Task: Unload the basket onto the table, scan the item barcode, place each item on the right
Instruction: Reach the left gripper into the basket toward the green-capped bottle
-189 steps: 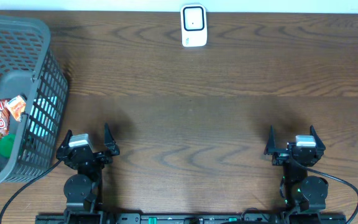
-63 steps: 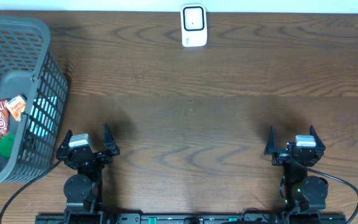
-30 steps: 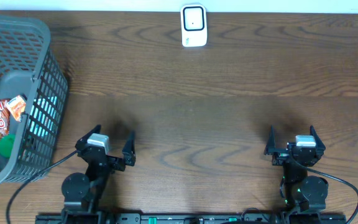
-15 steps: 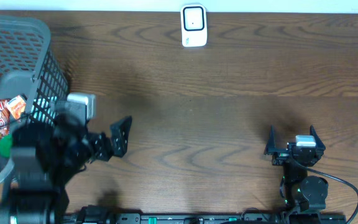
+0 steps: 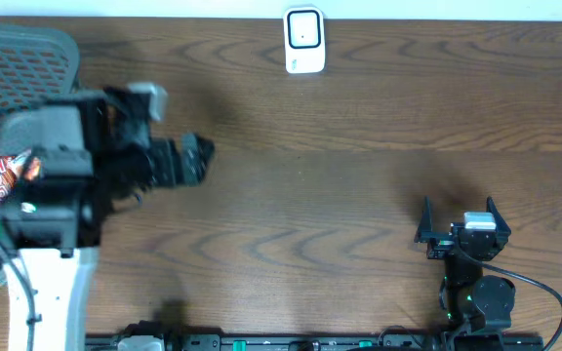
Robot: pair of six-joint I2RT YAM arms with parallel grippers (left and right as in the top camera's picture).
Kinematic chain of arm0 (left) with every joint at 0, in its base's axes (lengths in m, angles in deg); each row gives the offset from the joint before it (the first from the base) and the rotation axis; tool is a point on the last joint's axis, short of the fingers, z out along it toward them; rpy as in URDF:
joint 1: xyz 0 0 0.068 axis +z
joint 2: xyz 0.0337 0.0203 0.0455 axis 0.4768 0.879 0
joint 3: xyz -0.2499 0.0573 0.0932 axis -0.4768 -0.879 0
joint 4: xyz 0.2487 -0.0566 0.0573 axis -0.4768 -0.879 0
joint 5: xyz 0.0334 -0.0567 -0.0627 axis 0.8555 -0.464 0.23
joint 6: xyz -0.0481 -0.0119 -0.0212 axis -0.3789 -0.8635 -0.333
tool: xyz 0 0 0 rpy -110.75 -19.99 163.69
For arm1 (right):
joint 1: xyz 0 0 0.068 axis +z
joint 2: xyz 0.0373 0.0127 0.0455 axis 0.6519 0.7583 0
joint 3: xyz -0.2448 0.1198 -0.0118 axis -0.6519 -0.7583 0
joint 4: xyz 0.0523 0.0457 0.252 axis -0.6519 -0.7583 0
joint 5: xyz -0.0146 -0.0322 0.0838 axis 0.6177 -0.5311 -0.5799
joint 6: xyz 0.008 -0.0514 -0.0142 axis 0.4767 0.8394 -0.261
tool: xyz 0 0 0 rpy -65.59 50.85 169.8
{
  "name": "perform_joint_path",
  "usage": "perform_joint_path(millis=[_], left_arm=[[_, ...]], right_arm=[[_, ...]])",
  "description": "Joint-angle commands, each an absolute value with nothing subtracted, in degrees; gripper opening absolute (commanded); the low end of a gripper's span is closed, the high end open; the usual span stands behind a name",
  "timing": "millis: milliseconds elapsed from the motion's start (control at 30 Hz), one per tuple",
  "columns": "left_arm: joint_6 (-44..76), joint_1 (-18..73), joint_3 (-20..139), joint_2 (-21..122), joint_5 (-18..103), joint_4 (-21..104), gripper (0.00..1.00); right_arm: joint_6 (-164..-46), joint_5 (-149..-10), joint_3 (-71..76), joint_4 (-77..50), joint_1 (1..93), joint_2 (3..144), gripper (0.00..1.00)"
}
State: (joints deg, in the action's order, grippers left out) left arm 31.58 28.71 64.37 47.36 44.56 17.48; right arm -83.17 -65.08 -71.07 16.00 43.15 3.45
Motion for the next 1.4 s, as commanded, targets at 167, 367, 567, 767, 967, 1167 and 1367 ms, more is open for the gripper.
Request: perform_joint_path(millis=[167,367,567,767,967,1167,1367], left_arm=[[18.6,40.6,88.3,55.0,61.8,11.1,0.99],[7.6,56.0,91.6,58.9,70.1,6.6,1.00],[4.4,69.9,91.6,66.0,70.0,2.8,0.99],[-1.0,75.2,91.5,73.8,69.3,-2.2,1.00],[-0.5,75.6,90.5,79.7,67.7,-6.5,0.99],[-3.9,75.6,85.2,81.1,72.2,-6.5,0.99],[-4.2,75.7,78.1,81.1,74.3,-1.2,0.99]], right_arm=[[-83.8,-64.6,-71.1,15.8,42.6,3.2,0.99],[-83.8,-64.6,-71.1,15.8,42.6,3.2,0.99],[-83.8,-64.6,-71.1,15.8,42.6,3.2,0.99],[-83.8,-64.6,-71.1,15.8,42.6,3.2,0.99],[-83.8,-64.6,-71.1,15.8,42.6,3.2,0.99],[-83.8,-64.6,-71.1,15.8,42.6,3.2,0.99],[-83.8,-64.6,-71.1,15.8,42.6,3.2,0.99]])
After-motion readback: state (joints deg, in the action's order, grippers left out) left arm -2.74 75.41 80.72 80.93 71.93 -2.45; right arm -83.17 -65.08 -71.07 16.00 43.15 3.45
